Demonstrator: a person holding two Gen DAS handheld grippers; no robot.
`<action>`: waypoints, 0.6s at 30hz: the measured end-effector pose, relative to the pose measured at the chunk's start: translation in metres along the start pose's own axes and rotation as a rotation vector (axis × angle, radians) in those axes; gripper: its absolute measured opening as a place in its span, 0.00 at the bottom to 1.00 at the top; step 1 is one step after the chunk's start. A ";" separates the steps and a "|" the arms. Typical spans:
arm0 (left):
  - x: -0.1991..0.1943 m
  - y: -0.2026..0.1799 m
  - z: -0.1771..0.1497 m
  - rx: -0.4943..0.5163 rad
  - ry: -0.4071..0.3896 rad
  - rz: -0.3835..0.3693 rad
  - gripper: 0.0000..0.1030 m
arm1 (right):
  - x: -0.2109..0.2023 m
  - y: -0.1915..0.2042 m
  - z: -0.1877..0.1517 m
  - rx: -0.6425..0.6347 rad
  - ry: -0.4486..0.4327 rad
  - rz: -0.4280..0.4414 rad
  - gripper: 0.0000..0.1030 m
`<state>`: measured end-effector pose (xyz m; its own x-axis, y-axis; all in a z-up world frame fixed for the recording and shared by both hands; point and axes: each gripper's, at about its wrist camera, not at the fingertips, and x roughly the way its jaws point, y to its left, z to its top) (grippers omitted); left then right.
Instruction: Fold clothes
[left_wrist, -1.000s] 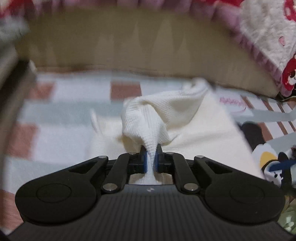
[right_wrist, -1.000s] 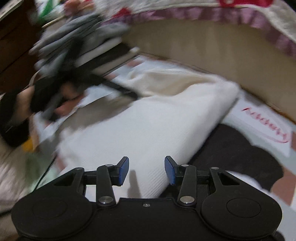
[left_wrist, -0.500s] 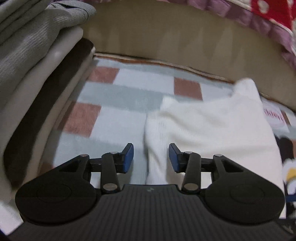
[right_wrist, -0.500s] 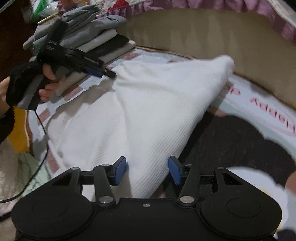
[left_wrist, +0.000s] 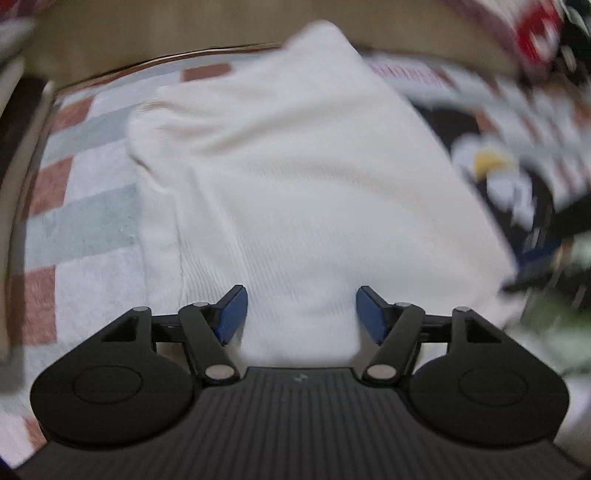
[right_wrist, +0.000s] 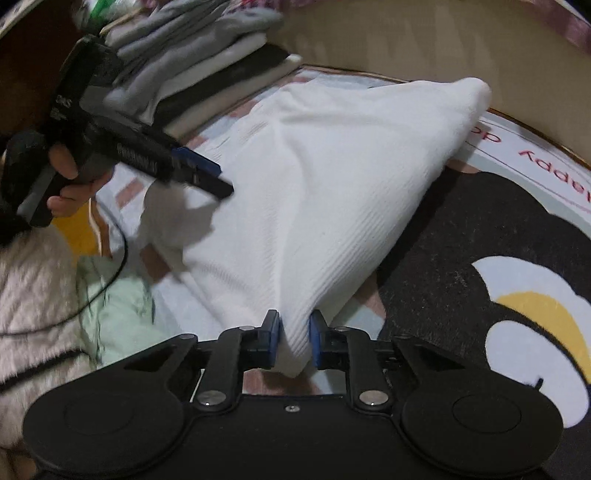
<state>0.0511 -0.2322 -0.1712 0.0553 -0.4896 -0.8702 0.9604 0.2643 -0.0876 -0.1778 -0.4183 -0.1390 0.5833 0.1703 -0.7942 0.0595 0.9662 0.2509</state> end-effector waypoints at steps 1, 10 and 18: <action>-0.001 -0.003 -0.007 0.062 0.002 -0.004 0.47 | -0.001 0.001 0.000 -0.007 0.016 0.005 0.20; -0.033 0.017 -0.011 0.084 0.023 -0.085 0.00 | -0.035 0.006 0.030 -0.196 -0.084 -0.026 0.39; -0.057 0.000 0.026 0.020 -0.144 -0.006 0.07 | 0.015 0.010 0.015 -0.346 -0.024 -0.021 0.32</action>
<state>0.0553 -0.2253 -0.1088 0.0873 -0.6056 -0.7910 0.9660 0.2455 -0.0814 -0.1563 -0.4089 -0.1398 0.6042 0.1491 -0.7828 -0.2044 0.9785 0.0286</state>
